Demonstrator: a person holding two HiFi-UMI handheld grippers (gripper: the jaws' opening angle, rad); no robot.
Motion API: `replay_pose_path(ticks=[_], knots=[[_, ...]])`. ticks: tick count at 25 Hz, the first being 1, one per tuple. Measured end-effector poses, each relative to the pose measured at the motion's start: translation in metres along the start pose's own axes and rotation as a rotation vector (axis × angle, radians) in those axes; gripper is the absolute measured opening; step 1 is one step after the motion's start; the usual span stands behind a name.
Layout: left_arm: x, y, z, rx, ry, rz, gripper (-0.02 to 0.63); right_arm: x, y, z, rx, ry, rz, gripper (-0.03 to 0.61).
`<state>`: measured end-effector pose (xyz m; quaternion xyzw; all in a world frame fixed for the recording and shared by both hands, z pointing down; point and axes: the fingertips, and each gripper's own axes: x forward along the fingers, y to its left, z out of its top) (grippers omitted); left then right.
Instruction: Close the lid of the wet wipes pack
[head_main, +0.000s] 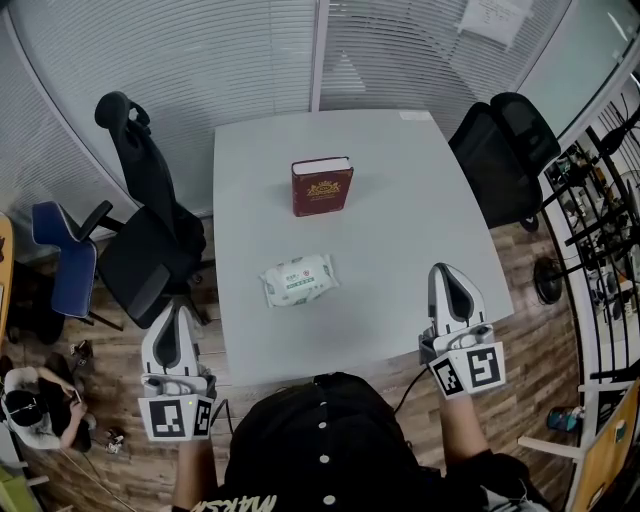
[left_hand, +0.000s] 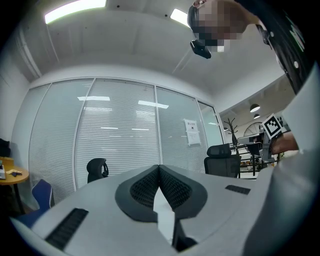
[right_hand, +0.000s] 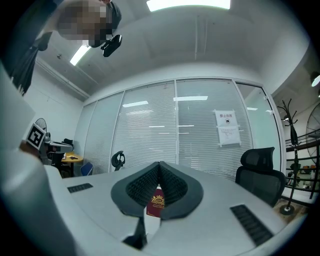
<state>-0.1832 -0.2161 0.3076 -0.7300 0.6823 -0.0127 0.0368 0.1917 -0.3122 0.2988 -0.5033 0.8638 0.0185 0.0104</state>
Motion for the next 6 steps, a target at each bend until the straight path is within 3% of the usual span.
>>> replay_pose_path(ticks=[6], knots=[[-0.0013,-0.0018,0.0033,0.002,-0.008,-0.001,0.015,0.0024,0.0029,0.0006,-0.005,0.001,0.014,0.028]])
